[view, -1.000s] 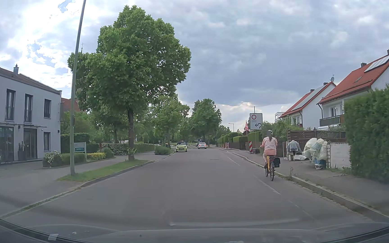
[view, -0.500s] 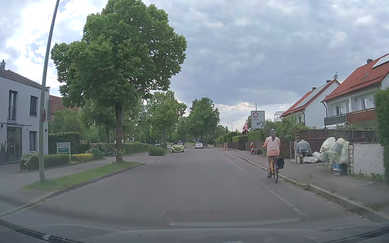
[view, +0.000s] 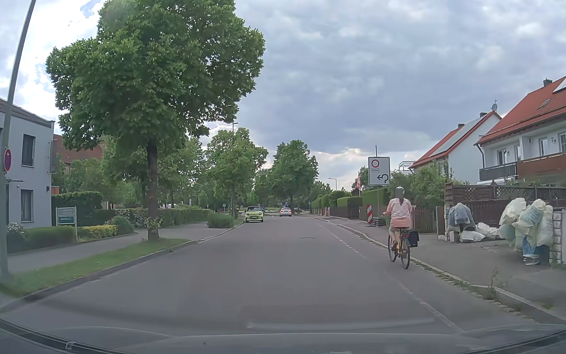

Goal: Follow the waypoints while adhering to traffic rules and regulations

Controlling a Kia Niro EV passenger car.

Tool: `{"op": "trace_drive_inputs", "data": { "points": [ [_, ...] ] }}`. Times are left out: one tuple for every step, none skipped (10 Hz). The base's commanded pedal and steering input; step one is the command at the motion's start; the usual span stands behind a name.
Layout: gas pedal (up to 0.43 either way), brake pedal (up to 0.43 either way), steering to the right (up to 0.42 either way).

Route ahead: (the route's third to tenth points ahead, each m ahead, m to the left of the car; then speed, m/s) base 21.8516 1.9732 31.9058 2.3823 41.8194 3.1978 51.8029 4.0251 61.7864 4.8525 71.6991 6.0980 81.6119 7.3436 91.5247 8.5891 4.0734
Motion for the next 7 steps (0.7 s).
{"op": "trace_drive_inputs", "data": {
  "points": [
    [0.000,0.018,0.005],
    [0.000,0.018,0.005],
    [0.000,0.018,0.005],
    [0.000,0.018,0.008],
    [0.000,0.018,0.009],
    [0.000,0.018,0.009],
    [0.000,0.018,0.009]
  ]
}}
